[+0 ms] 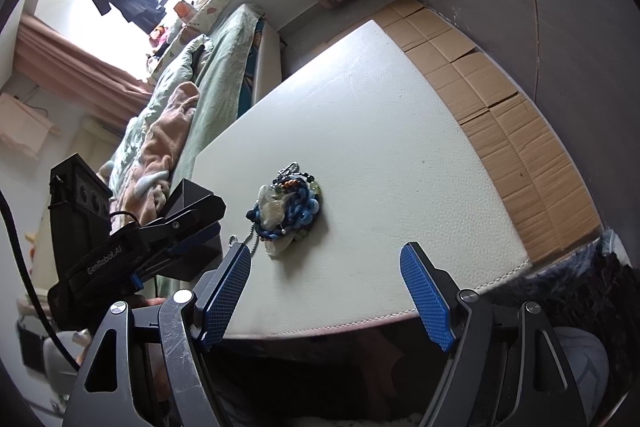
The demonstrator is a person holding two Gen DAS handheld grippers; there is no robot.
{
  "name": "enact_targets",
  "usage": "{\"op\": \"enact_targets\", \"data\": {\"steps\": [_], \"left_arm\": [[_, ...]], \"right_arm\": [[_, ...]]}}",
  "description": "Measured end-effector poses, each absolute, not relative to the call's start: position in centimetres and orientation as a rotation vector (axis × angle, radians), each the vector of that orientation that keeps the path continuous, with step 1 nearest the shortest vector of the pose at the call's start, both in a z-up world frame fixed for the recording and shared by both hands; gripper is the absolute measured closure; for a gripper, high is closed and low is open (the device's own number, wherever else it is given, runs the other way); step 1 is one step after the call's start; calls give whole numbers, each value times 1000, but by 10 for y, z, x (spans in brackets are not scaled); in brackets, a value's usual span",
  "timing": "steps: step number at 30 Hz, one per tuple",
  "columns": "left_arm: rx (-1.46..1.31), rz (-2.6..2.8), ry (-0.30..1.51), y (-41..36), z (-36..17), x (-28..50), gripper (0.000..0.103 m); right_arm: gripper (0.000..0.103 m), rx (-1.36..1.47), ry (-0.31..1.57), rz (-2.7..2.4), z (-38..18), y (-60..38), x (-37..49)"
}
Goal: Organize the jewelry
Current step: 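Grasp the blue beads and white cloth bundle with the left gripper, then lift the blue bead bundle with the left gripper and carry it toward the black box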
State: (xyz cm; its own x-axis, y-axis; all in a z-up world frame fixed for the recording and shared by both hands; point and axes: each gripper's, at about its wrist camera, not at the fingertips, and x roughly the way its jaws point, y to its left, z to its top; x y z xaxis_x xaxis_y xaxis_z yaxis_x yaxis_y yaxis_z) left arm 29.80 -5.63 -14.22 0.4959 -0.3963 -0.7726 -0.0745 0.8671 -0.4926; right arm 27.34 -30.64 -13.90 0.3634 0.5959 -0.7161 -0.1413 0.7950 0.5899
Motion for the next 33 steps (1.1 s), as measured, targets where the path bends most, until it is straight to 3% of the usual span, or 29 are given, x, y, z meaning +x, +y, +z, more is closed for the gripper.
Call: {"op": "enact_targets", "data": {"steps": [1, 2, 11, 13, 16, 33], "left_arm": [[-520, -198, 1056, -56, -146, 299, 72], [-530, -195, 1064, -54, -150, 299, 75], [-492, -124, 1064, -54, -165, 308, 76], [-494, -115, 1067, -53, -171, 311, 88], [-507, -104, 1071, -50, -178, 312, 93], [-496, -230, 891, -35, -92, 283, 94]], "right_arm": [[25, 475, 1104, 497, -139, -307, 274], [25, 476, 1102, 495, -138, -308, 274], [25, 478, 1106, 481, -142, -314, 274], [25, 481, 1111, 477, -143, -314, 274], [25, 481, 1112, 478, -144, -315, 274], [25, 485, 1143, 538, -145, -283, 288]]}}
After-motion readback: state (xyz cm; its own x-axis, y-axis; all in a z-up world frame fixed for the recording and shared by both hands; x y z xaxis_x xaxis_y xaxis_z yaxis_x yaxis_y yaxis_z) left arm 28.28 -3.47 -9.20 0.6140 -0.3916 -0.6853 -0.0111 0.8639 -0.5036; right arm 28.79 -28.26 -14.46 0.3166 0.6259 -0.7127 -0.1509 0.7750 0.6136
